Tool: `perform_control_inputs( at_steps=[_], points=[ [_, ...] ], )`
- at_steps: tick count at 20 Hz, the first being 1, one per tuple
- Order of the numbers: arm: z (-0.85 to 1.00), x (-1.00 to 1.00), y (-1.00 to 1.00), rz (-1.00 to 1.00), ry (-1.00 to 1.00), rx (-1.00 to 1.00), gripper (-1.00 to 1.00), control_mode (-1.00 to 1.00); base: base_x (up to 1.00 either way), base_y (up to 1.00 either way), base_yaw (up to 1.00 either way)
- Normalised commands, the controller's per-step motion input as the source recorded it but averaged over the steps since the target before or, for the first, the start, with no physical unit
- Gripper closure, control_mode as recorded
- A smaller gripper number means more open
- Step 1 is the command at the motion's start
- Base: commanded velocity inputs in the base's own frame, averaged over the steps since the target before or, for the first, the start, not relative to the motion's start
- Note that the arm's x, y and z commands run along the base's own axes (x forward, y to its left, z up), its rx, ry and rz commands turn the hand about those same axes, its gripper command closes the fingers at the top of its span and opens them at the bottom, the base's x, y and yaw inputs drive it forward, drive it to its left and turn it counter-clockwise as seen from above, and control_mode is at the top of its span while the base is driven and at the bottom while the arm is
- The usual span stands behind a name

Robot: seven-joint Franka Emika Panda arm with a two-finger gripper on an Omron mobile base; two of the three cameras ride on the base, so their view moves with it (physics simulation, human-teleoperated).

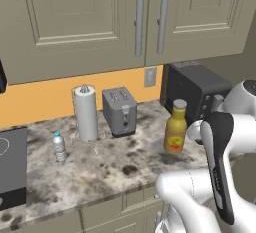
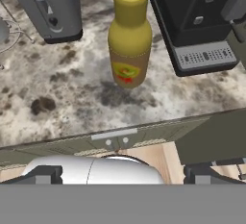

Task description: Place the drinks on the dining counter in a tight cluster.

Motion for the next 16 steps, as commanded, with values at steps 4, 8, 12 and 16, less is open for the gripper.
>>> perform_control_inputs(
  at_steps=[4,8,12,16],
  points=[
    [0.16,0.00,0.00,0.00,0.04,-0.01,-1.00,-1.00,0.00,0.00,0.00],
    [0.54,0.04,0.00,0.00,0.17,-0.07,-1.00,-1.00,0.00,0.00,0.00],
    [0.54,0.04,0.00,0.00,0.16,-0.04,-1.00,-1.00,0.00,0.00,0.00],
    [0.08,0.04,-0.05,0.14,-0.04,0.04,-1.00,-1.00,0.00,0.00,0.00]
  ],
)
